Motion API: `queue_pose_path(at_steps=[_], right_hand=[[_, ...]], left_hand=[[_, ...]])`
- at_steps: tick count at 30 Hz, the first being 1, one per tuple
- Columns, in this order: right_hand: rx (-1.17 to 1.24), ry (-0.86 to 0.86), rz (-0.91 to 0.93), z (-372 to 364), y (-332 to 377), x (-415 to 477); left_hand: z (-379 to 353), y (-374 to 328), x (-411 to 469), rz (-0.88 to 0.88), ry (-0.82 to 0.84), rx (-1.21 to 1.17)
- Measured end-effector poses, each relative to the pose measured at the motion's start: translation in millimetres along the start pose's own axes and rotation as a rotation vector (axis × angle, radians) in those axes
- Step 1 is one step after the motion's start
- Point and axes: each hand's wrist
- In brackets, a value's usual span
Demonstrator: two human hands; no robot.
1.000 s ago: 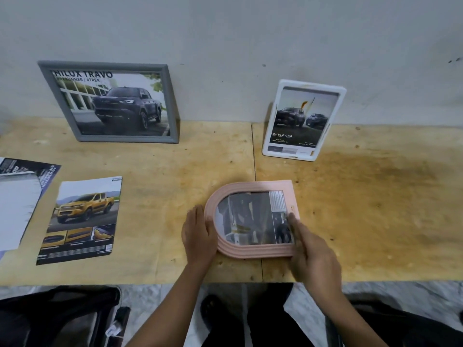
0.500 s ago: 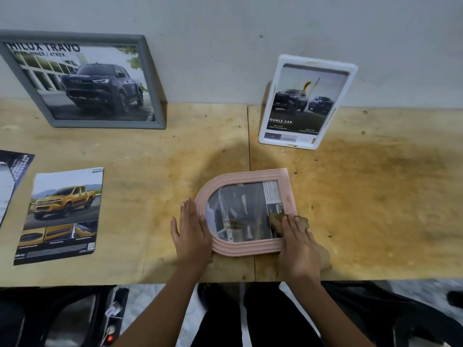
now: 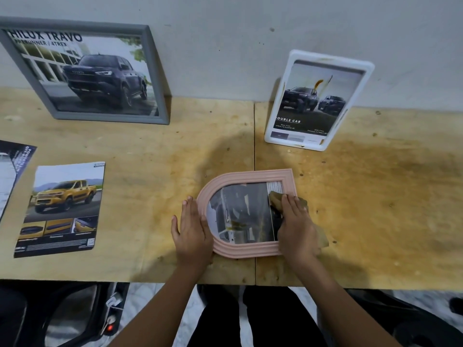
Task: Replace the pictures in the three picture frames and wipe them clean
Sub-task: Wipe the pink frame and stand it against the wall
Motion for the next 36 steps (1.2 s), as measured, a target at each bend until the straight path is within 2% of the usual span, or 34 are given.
queue_pose_path(at_steps=[6, 12, 21, 24, 29, 33, 36], right_hand=[[0.085, -0.139, 0.007, -11, 5, 16], [0.115, -0.16, 0.023, 1, 14, 30], [0.316, -0.34, 0.01, 6, 18, 55], [0.344, -0.316, -0.046, 7, 23, 70], [0.231, -0.152, 0.069, 8, 44, 76], [0.288, -0.027, 0.225, -5, 84, 61], [0.312, 0.029, 0.23, -10, 89, 59]], left_hand=[[-1, 0, 1, 0.019, 0.007, -0.003], [-1, -1, 1, 0.042, 0.019, -0.01], [1, -5, 3, 0.079, 0.045, -0.046], [2, -5, 2, 0.09, 0.058, -0.054], [4, -8, 2, 0.099, 0.057, -0.038], [5, -9, 2, 0.105, 0.066, -0.02], [6, -9, 3, 0.11, 0.073, -0.019]])
Point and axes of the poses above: each hand's wrist, its own x-axis towards the middle knuckle, its own z-axis out of the back of the hand, y = z × x, and after that the axes turned 3 degrees about -y, right-handed
